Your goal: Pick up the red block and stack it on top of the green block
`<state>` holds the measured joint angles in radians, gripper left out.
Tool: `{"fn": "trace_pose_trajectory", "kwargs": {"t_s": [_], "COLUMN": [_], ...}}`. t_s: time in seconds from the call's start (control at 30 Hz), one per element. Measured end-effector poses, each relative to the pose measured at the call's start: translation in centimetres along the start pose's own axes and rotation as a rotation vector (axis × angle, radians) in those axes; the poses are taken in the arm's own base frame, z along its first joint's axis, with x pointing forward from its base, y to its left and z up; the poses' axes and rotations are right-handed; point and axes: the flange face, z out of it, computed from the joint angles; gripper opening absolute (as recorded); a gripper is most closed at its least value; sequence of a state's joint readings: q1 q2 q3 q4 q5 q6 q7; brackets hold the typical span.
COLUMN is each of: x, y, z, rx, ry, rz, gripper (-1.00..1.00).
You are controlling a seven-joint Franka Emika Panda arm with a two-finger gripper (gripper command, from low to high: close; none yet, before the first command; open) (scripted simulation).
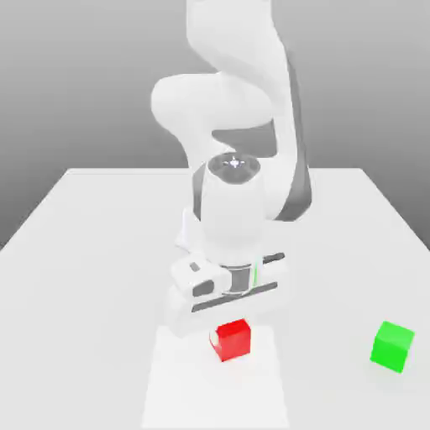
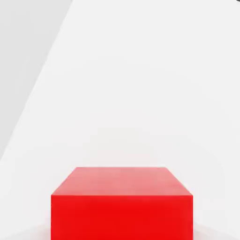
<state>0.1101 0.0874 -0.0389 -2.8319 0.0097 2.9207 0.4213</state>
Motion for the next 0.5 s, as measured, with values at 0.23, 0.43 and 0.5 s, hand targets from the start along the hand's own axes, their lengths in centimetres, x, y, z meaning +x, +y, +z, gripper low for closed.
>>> {"fn": "trace_pose_trajectory", "kwargs": {"t_s": [0.23, 0.43, 0.5], "x": [-2.1, -9.4, -9.5], "y": [-9.9, -24.0, -24.6], "z": [-4.5, -5.9, -3.8], "rx": [-0.008, -0.001, 0.0], "ry": [0.003, -0.002, -0.002], "rz": [-0.355, -0.869, -0.886], "gripper": [-1.0, -1.0, -1.0]}}
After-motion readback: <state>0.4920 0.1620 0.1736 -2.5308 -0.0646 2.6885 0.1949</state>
